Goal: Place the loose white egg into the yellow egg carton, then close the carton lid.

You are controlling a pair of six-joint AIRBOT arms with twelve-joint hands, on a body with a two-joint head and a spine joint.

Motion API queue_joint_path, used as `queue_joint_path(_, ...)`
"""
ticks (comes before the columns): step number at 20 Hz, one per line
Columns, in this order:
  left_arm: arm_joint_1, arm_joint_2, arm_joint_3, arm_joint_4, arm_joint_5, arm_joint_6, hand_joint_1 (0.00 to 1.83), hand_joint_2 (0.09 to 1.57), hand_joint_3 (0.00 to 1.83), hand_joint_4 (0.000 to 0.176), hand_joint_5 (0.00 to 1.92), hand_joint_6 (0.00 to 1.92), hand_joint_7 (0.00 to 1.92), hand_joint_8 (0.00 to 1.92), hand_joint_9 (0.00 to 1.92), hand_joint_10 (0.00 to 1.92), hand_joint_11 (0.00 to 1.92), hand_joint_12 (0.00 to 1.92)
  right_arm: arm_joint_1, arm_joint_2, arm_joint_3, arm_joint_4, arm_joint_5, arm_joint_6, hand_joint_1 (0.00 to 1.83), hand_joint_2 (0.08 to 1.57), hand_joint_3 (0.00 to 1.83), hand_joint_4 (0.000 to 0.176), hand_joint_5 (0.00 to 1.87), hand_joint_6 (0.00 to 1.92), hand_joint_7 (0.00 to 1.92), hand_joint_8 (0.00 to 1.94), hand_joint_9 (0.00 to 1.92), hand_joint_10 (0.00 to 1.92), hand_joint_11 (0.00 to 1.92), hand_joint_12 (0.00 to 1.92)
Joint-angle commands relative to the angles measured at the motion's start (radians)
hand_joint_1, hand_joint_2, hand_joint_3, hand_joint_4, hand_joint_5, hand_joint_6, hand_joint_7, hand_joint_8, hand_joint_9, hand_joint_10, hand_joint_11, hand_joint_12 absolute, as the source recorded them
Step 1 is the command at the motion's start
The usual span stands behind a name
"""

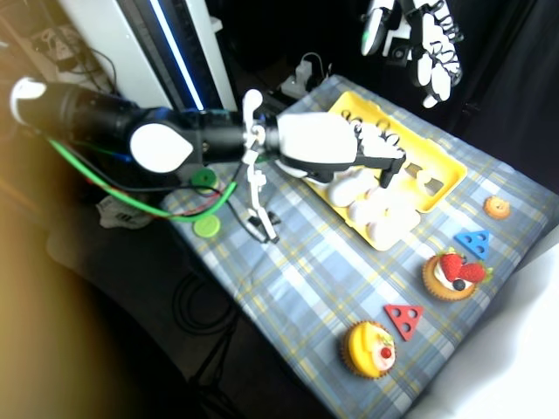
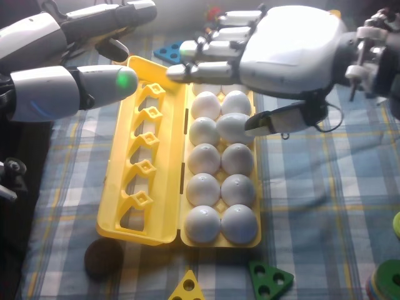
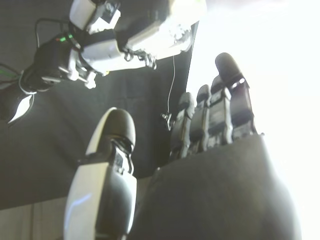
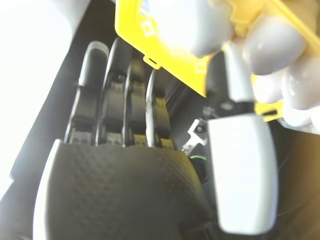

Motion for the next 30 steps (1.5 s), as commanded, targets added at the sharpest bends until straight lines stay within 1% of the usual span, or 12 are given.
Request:
queue_joint_path(1,-0.007,-0.004,0.003,-0.03,-0.123,-0.006,0.46,1.32,0.0,0.021,0.16,0.0,0.07,0.0,0.08,0.0,0.0,1.03,0.018,0.018,-0.009,0.02,0.11,-0.004,0.7,1.15,0.0,0.023,0.0,0.0,0.0,0.0,0.0,0.0,0.0,0.31)
queue_joint_path(4,-0.001,0.001,-0.001,-0.036,-0.13,-0.006,0.49,1.32,0.0,0.011,0.17,0.0,0.08,0.0,0.08,0.0,0.0,1.03,0.018,0.088,-0.046,0.026,0.134,-0.004,0.89,1.23,0.03,0.0,0.0,0.0,0.0,0.0,0.0,0.0,0.0,0.0)
queue_joint_path(8,0.018,0.012,-0.01,-0.057,-0.151,-0.006,0.49,1.32,0.0,0.019,0.12,0.0,0.05,0.0,0.04,0.0,0.0,0.83,0.007,0.204,-0.119,0.03,0.159,-0.004,0.52,1.23,0.01,0.009,0.0,0.0,0.0,0.0,0.0,0.0,0.0,0.0)
queue_joint_path(9,0.021,0.014,-0.011,-0.061,-0.155,-0.006,0.48,1.33,0.0,0.005,0.11,0.0,0.05,0.0,0.05,0.0,0.0,0.81,0.003,0.218,-0.13,0.032,0.16,-0.004,0.34,1.29,0.0,0.0,0.0,0.0,0.0,0.0,0.0,0.0,0.0,0.36)
queue_joint_path(10,0.031,0.019,-0.015,-0.072,-0.167,-0.006,0.47,1.33,0.0,0.0,0.1,0.0,0.06,0.0,0.09,0.02,0.0,0.89,-0.013,0.249,-0.145,0.043,0.169,-0.005,0.3,1.18,0.0,0.108,0.0,0.0,0.0,0.0,0.0,0.0,0.0,0.07)
queue_joint_path(11,0.037,0.021,-0.017,-0.077,-0.173,-0.006,0.43,1.34,0.0,0.0,0.07,0.0,0.04,0.0,0.08,0.01,0.0,0.86,-0.023,0.262,-0.153,0.07,0.18,-0.028,0.32,1.14,0.0,0.162,0.0,0.0,0.0,0.0,0.0,0.0,0.0,0.01)
queue_joint_path(14,0.065,0.027,-0.02,-0.121,-0.214,-0.006,0.44,1.34,0.0,0.0,0.01,0.0,0.01,0.0,0.05,0.0,0.0,0.77,-0.102,0.358,-0.246,0.296,0.236,-0.323,0.3,1.16,0.0,0.106,0.0,0.0,0.0,0.0,0.0,0.0,0.0,0.0)
queue_joint_path(16,0.088,0.029,-0.02,-0.152,-0.244,-0.011,0.46,1.34,0.0,0.0,0.0,0.0,0.01,0.0,0.07,0.01,0.0,0.88,-0.146,0.405,-0.283,0.342,0.274,-0.375,0.3,1.19,0.01,0.035,0.0,0.0,0.0,0.0,0.0,0.0,0.0,0.0)
queue_joint_path(18,0.12,0.025,-0.004,-0.174,-0.281,-0.065,0.4,1.36,0.0,0.0,0.0,0.0,0.0,0.0,0.07,0.01,0.0,1.01,-0.187,0.441,-0.307,0.365,0.303,-0.375,0.29,1.23,0.02,0.001,0.0,0.0,0.0,0.0,0.0,0.0,0.0,0.0)
queue_joint_path(21,0.16,0.016,0.015,-0.21,-0.315,-0.116,0.41,1.37,0.0,0.0,0.0,0.0,0.0,0.0,0.07,0.02,0.0,1.2,-0.242,0.484,-0.344,0.417,0.351,-0.414,0.3,1.25,0.02,0.046,0.0,0.0,0.0,0.0,0.0,0.0,0.0,0.0)
queue_joint_path(23,0.19,0.007,0.034,-0.228,-0.338,-0.174,0.38,1.34,0.0,0.005,0.0,0.0,0.03,0.01,0.19,0.11,0.0,1.62,-0.284,0.517,-0.381,0.478,0.39,-0.498,0.36,1.21,0.0,0.05,0.0,0.0,0.0,0.0,0.0,0.0,0.0,0.0)
queue_joint_path(30,0.298,-0.049,0.113,-0.301,-0.349,-0.348,0.12,1.4,0.0,0.0,0.0,0.0,0.03,0.0,0.21,0.12,0.0,1.39,-0.345,0.554,-0.418,0.504,0.446,-0.499,0.33,1.21,0.0,0.052,0.0,0.0,0.0,0.0,0.0,0.0,0.0,0.0)
